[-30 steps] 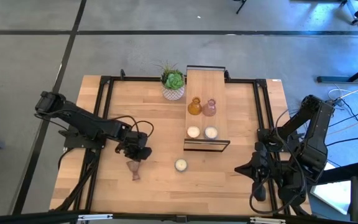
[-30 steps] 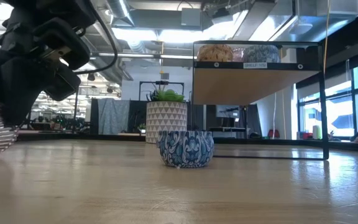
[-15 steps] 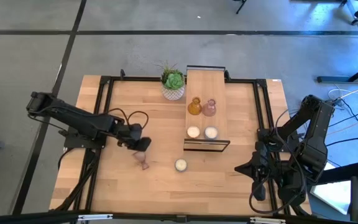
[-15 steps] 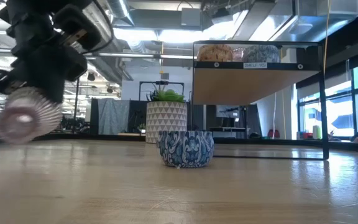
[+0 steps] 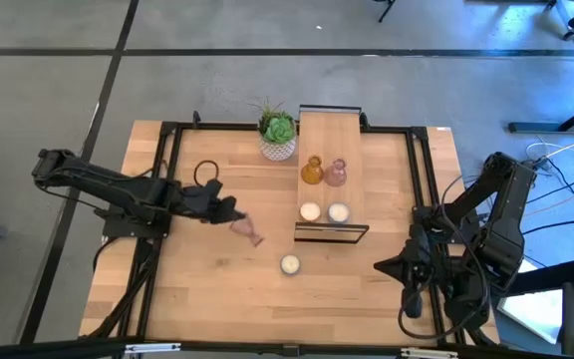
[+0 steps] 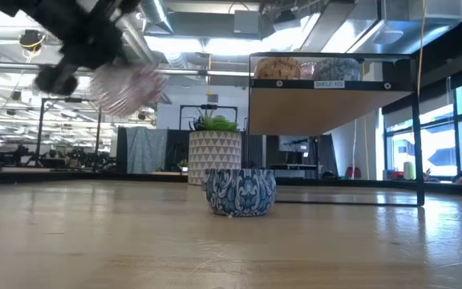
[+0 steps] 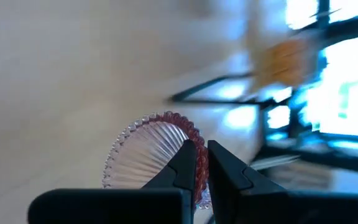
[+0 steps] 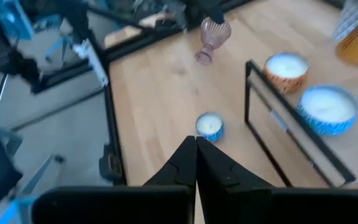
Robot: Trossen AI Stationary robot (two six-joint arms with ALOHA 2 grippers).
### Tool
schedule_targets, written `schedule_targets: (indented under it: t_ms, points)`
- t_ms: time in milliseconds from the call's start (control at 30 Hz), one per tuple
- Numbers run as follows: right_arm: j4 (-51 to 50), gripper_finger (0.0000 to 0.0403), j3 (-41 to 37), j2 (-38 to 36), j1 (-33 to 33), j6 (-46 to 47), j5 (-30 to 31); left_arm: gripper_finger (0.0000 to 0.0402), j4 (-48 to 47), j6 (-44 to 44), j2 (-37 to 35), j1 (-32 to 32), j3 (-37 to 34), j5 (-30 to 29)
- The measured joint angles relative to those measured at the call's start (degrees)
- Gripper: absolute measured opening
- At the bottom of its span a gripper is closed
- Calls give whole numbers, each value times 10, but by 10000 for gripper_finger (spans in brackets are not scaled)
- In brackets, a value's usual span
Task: Pick & Place candle stick holders
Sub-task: Put the pink glass candle holder on the shelf
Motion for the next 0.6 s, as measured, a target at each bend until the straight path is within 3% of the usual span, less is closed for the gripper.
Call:
schedule_targets:
  t_ms: [167,333,467,600]
  points:
    - [14,8,0,0,-32,13,40,14,130,47,-16,0,1,-80]
    - [71,11,0,0,-89,-22,42,14,265,106,-19,0,1,-135]
    - [187,33,0,0,-151,-121,21,14,344,136,-19,-1,1,-174]
    - [346,81,0,13,-208,-271,-20,14,389,166,-18,-12,1,-215]
